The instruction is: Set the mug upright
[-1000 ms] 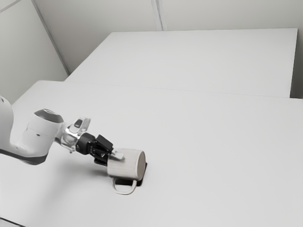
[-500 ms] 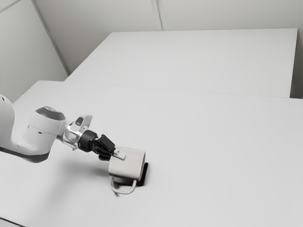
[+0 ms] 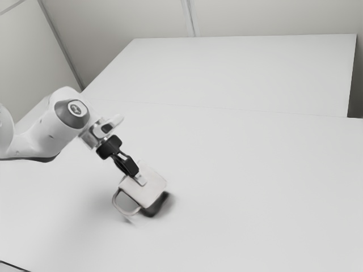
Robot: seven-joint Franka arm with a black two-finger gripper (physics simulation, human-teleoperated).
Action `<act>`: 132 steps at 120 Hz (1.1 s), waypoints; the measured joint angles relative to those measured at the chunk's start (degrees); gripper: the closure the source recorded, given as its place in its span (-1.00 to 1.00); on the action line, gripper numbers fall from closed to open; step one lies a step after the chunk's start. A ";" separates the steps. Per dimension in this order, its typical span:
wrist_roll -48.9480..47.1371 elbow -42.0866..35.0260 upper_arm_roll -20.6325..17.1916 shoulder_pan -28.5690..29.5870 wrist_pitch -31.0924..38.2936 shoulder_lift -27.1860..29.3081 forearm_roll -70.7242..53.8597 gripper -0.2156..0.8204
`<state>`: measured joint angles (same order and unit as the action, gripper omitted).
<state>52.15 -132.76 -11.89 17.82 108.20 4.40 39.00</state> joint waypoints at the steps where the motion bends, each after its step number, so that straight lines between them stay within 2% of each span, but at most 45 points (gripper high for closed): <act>1: -0.06 0.14 -0.20 0.02 0.45 0.02 -0.86 0.92; 43: -2.26 2.21 -5.34 0.33 16.53 -0.22 -24.57 0.92; 79: -3.58 0.37 -7.21 0.36 23.60 -0.59 -30.80 0.92; 97: -3.60 0.29 -7.27 0.73 24.42 -0.84 -31.08 0.28; 106: -3.60 0.29 -7.27 0.90 24.60 -0.89 -31.11 0.03; 118: -3.59 0.33 -7.27 0.90 24.70 -0.83 -31.13 -0.20; 132: -3.62 0.41 -7.33 0.78 24.61 -0.63 -31.14 -0.36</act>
<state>48.53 -132.36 -19.21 18.60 132.81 3.77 7.85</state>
